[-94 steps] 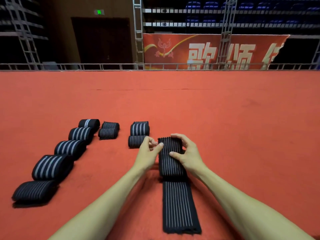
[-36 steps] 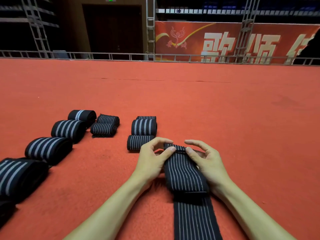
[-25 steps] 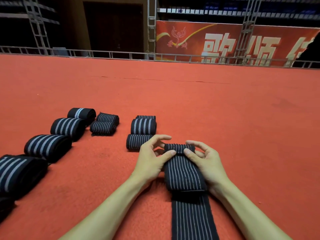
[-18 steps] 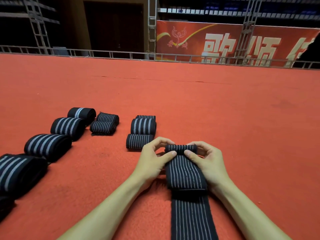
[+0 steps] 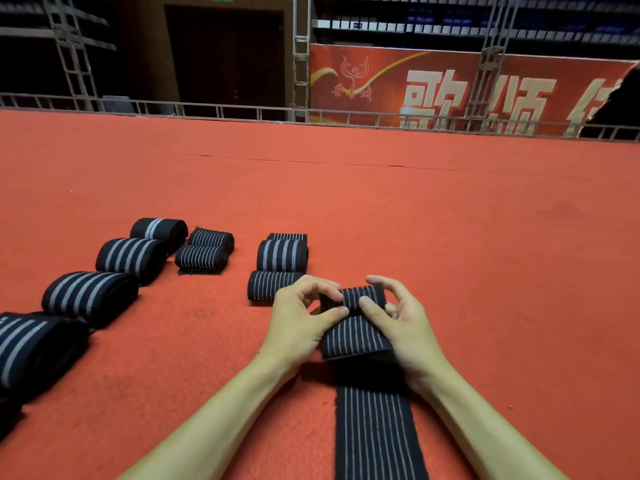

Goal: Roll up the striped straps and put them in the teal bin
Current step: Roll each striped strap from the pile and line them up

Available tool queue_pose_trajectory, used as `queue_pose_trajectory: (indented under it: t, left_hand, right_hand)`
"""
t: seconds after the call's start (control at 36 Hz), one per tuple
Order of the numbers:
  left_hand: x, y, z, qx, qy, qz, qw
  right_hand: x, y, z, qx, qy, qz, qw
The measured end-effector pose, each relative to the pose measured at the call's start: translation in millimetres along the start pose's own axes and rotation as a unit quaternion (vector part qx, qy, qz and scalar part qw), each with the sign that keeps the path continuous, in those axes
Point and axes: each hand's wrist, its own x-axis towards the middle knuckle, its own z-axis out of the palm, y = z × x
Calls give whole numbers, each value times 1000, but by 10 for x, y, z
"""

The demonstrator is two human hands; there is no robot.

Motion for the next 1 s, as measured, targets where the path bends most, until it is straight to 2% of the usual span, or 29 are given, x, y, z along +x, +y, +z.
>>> queue_pose_trajectory:
  t: [0.25,0.56,0.86,1.0]
  left_hand:
    - [-32,22,13,-64,-48,-111,991]
    - [-37,7,13,-49,-91,-78,992]
    - [-29,-13,0,-146,-108,-110,977]
    - [-26,44,34,-176,-81,-125,973]
  right_hand:
    - [24,4,-66,-68,20,-82,994]
    - [44,30,-93,-49,52,-58,996]
    - [53,16,-88,-61,53,-88,993]
    - [47,17,-89,-78,52,-102,990]
